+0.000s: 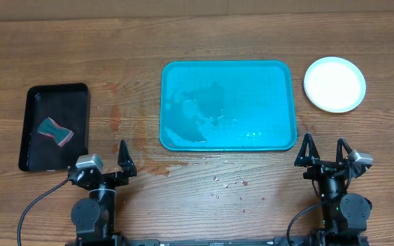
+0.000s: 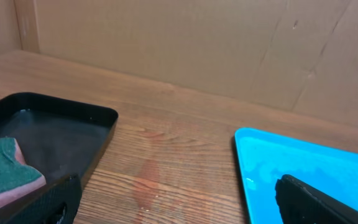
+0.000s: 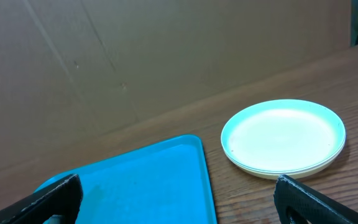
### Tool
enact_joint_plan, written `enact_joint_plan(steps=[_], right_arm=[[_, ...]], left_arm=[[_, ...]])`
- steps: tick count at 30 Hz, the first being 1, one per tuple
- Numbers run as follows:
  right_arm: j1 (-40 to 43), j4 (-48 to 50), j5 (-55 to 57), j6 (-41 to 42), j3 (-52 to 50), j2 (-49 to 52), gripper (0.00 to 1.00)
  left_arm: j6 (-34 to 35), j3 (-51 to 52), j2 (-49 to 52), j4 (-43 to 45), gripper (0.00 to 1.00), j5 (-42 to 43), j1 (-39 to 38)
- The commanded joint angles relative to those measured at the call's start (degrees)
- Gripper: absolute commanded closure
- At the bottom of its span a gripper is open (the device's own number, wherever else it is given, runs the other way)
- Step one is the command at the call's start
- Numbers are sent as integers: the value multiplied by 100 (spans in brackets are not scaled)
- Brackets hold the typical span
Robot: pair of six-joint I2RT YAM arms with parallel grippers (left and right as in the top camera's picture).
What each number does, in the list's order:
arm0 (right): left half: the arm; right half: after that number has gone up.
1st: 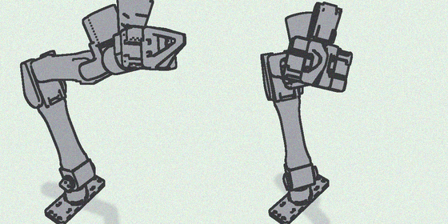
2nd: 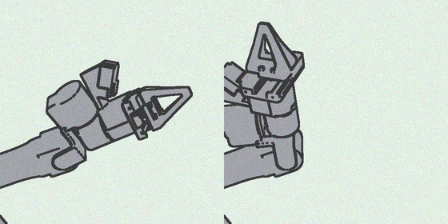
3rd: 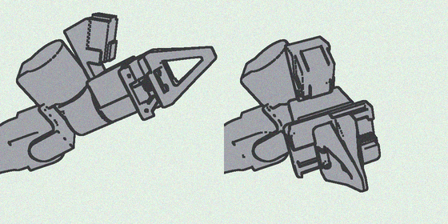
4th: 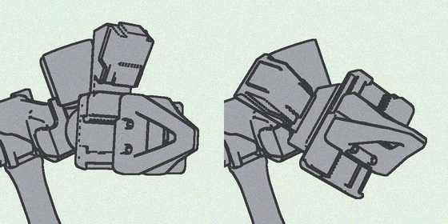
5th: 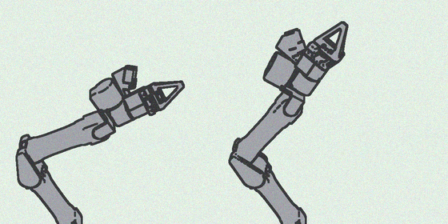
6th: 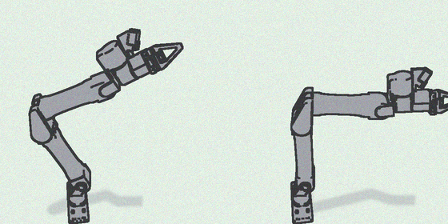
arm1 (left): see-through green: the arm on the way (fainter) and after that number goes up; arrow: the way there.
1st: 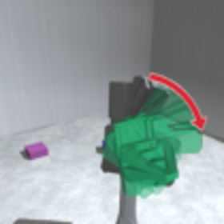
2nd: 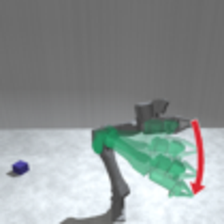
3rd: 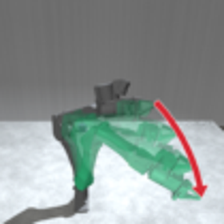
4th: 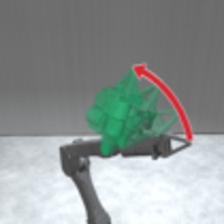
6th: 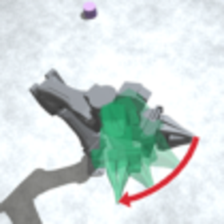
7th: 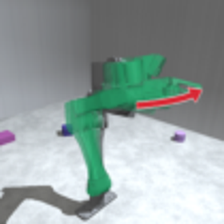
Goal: Clean dirty plates on tray and stack at the side
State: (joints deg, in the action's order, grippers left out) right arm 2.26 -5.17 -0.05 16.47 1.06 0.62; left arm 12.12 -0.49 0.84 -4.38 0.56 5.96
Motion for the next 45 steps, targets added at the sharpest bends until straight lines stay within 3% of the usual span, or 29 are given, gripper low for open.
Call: enact_joint_plan(steps=[1, 11, 22, 45], right_arm=[[33, 35, -17, 0, -61, -46, 0], [33, 35, -17, 0, -61, -46, 0], [33, 35, -17, 0, -61, -46, 0], [33, 35, -17, 0, -61, -46, 0]], left_arm=[[-166, 22, -63, -9, 0, -96, -46], [-343, 22, -63, -11, 0, -50, -85], [-1093, 20, -63, -20, 0, 92, -90], [-1071, 22, -63, -9, 0, 42, -90]])
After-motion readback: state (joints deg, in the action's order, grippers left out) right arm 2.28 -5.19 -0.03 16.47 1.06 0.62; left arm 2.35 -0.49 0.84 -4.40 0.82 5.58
